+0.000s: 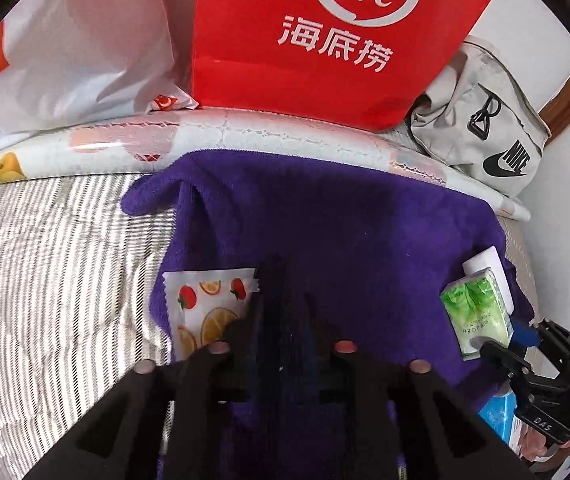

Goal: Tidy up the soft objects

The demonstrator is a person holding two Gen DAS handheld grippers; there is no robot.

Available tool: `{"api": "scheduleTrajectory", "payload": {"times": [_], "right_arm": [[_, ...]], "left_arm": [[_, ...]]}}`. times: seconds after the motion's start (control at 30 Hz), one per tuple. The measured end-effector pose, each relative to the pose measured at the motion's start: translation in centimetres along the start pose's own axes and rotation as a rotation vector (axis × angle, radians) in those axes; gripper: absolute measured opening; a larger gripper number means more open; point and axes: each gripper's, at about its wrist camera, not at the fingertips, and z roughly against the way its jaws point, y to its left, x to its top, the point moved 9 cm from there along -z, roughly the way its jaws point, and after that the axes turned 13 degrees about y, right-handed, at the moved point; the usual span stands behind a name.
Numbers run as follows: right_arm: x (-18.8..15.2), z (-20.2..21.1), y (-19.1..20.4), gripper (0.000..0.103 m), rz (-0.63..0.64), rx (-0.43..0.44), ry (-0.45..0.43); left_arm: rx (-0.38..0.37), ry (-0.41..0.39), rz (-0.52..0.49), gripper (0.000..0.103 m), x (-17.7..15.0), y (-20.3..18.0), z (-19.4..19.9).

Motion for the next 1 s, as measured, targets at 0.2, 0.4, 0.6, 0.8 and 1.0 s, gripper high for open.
{"api": "scheduleTrajectory", "payload": {"times": [0.2, 0.4, 0.6, 0.8, 1.0], "right_arm": [[-0.2, 2.1, -0.4, 0.064, -0.038, -0.011, -0.046], [-1.2, 5.8, -0.4, 0.082, -0.084, -0.049, -0.122], [-3.3, 9.1, 0.7, 0.084, -0.093, -0.080, -0.169], [-7.4, 12.1, 2.8, 0.084, -0.074, -0.038, -0.216], [-12.5, 13.2, 3.9, 0.084, -0.103, -0.027, -0.205]], "left_arm": [[0.055, -0.055, -0.022, 0.034, -1.2, -0.1, 2.8], [0.164, -0.119, -0.011, 0.051, -3.6, 0.6, 7.2], [0.252, -0.171, -0.010, 0.052, -7.3, 0.4, 11.0], [0.199, -0.241, -0.051, 0.052, -12.1, -1.3, 14.2], [0.188, -0.300, -0.056, 0.052, -17.6, -2.1, 15.8]]}}
